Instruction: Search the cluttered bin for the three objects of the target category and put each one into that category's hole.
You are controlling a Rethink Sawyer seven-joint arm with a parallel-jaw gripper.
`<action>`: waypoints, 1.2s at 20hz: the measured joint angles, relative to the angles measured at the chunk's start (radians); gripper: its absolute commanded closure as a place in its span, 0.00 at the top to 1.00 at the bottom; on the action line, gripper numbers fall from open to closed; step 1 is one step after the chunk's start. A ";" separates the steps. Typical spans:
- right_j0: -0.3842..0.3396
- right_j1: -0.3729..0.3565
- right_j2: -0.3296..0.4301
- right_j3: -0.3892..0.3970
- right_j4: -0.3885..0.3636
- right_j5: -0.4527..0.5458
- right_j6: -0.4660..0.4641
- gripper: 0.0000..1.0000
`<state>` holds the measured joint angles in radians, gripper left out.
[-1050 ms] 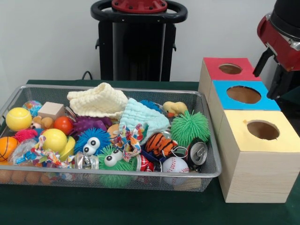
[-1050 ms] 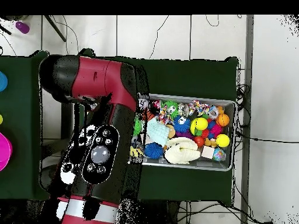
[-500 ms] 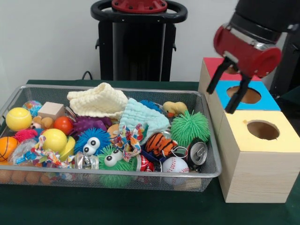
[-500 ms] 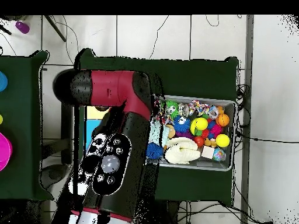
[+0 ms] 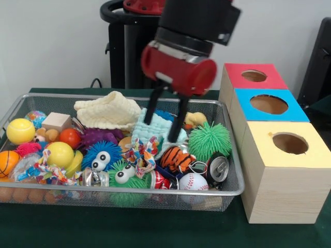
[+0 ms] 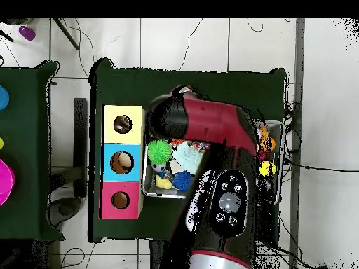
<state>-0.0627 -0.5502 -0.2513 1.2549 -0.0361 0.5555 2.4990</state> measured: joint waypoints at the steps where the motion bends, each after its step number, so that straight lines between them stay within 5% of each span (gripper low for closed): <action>1: -0.022 -0.008 0.015 0.015 -0.014 -0.007 -0.022 1.00; 8: -0.091 -0.037 0.072 0.094 -0.101 -0.009 -0.075 1.00; 24: -0.021 -0.053 0.109 0.146 -0.158 -0.027 -0.075 1.00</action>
<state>-0.0837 -0.6036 -0.1424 1.4012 -0.1946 0.5289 2.4243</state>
